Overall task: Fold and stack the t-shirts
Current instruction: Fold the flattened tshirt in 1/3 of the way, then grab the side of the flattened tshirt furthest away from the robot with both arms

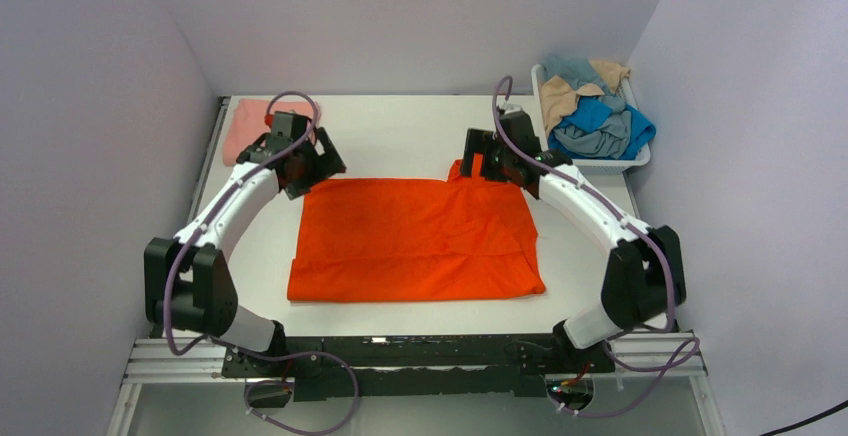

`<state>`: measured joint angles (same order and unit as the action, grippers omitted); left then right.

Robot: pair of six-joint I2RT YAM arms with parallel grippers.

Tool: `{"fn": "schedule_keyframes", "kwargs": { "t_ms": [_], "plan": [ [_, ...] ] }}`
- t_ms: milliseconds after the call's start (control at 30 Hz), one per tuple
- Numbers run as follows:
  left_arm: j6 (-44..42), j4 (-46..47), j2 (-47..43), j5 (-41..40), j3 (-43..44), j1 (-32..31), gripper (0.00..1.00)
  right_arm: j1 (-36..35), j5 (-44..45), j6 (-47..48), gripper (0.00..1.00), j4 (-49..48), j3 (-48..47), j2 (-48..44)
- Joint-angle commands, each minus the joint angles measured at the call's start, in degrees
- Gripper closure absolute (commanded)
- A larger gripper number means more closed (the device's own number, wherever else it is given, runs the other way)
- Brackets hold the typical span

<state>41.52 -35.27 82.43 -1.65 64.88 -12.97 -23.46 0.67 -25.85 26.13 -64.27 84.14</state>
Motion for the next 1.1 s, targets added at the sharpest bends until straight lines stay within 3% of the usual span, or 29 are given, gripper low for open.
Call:
{"fn": "schedule_keyframes", "kwargs": {
  "t_ms": [0, 233, 433, 667, 1067],
  "plan": [
    [-5.4, 2.9, 8.7, -1.9, 6.5, 6.5, 0.01, 2.3, 9.5, 1.7, 0.0, -9.5, -8.4, 9.6],
    [-9.5, 4.9, 24.7, -1.4, 17.5, 11.0, 0.04, 5.9, 9.6, 5.9, 0.0, -10.8, -26.1, 27.1],
    [-9.8, 5.1, 33.0, 3.6, 20.9, 12.3, 0.16, 7.0, 8.9, 6.6, 0.0, -10.3, -33.2, 37.5],
    [-10.6, 4.1, 36.5, 2.5, 21.2, 12.3, 0.25, 7.2, 8.3, 7.8, 0.0, -11.3, -34.1, 40.4],
    [-13.3, 4.8, 33.0, 3.9, 15.4, 11.8, 0.64, 7.3, 9.5, 8.1, 0.0, -12.5, -31.2, 40.2]
  ]
}}
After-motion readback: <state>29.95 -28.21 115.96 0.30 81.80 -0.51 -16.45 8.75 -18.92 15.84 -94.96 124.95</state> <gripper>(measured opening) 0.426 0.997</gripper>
